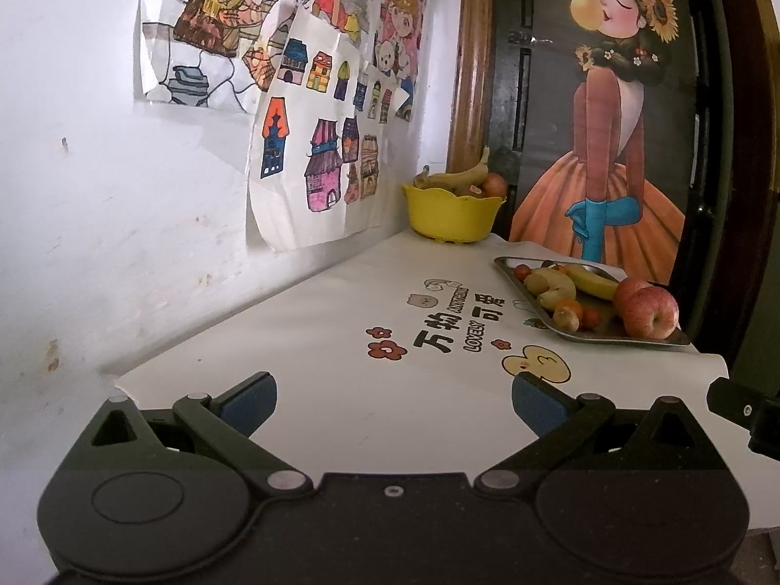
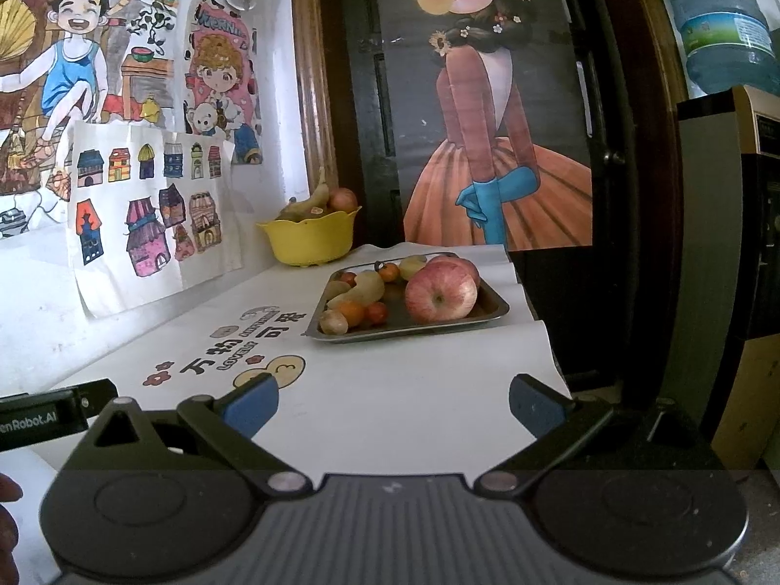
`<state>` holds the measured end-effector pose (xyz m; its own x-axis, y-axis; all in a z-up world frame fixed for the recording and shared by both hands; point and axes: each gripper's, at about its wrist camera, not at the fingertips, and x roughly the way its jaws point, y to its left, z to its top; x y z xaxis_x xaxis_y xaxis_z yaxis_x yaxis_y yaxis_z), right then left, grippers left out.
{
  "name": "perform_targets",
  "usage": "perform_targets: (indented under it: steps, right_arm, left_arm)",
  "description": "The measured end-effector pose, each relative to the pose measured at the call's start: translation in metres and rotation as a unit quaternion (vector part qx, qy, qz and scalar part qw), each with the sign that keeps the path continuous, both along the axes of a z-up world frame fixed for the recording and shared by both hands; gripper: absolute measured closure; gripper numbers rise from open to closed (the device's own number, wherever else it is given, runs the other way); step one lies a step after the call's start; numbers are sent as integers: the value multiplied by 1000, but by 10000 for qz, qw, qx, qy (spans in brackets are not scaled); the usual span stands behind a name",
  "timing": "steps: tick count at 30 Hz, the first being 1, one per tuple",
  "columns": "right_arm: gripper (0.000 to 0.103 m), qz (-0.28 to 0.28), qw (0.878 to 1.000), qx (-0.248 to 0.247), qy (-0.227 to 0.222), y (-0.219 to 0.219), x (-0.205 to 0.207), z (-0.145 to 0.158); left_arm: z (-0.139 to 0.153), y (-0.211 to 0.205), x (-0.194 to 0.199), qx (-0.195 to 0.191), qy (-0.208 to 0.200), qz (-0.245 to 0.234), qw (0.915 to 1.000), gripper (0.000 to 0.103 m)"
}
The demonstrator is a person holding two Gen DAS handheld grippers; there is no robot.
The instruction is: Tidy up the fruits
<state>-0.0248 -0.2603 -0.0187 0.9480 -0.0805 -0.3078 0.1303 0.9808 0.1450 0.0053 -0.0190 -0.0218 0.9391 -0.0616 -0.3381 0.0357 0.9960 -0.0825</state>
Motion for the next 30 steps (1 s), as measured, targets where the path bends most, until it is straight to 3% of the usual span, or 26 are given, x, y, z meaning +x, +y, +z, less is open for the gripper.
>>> perform_targets:
  steps: [30]
  right_arm:
    - [0,29,10000,10,38,6,-4,-2]
  left_arm:
    - [0,2,-5,-18,-52,89,9999,1]
